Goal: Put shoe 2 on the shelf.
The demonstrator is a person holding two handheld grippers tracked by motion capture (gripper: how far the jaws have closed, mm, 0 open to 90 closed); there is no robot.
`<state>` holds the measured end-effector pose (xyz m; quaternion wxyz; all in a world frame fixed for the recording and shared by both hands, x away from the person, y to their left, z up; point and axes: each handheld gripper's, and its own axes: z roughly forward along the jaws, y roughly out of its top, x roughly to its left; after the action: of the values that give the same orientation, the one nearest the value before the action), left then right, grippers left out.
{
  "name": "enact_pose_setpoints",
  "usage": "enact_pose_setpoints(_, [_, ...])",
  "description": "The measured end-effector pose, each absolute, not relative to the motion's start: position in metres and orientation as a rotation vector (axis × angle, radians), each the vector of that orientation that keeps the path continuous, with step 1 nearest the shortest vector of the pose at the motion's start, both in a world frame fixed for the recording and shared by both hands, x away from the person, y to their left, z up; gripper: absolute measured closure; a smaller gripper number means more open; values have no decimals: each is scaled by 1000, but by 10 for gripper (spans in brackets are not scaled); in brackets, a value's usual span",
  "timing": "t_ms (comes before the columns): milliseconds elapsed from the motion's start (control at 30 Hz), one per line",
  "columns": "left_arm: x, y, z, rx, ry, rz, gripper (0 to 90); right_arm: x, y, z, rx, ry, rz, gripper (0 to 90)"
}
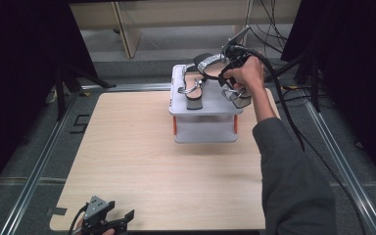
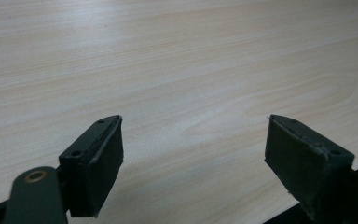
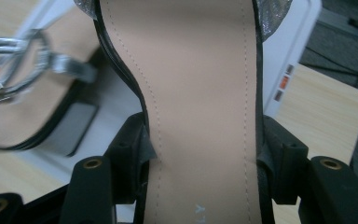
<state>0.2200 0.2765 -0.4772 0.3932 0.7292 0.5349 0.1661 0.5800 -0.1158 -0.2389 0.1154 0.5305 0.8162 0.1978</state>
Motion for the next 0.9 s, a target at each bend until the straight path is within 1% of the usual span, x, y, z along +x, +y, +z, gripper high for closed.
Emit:
enact_pose_setpoints(33, [220,277,-477,1852,1355,426,189,588,-120,-245,1570,2382,556,426])
enact_pose_setpoints(233, [219,277,-477,1844,1360,423,189,610,-135,-256,1700,2314,568,425])
enact_pose_setpoints(267, [220,277,-477,1847,1358,423,189,612,-134,-256,1754,2286,563,425])
enact_pose_setpoints(467, [220,277,-476,1865,1350,427,189,621,-136,-273,1791,2278,510,424])
enact_pose_setpoints(500, [220,276,-477,1847,1352,419,189,622,-136,-276,1802,2276,516,424])
enact_pose_setpoints(633, [220,275,-478,1844,1358,413,190,625,-137,-281,1830,2237,511,415])
enact_pose_setpoints(700, [219,275,-479,1855,1351,411,190,626,-136,-282,1871,2193,552,396])
enact_pose_setpoints(767, [220,275,-478,1847,1359,410,190,627,-135,-280,1902,2178,601,353])
enact_pose_setpoints(867, [220,275,-479,1853,1348,411,190,626,-130,-278,1961,2192,671,184])
enact_pose_setpoints(900, [219,275,-478,1852,1350,409,190,627,-130,-278,1982,2219,668,177])
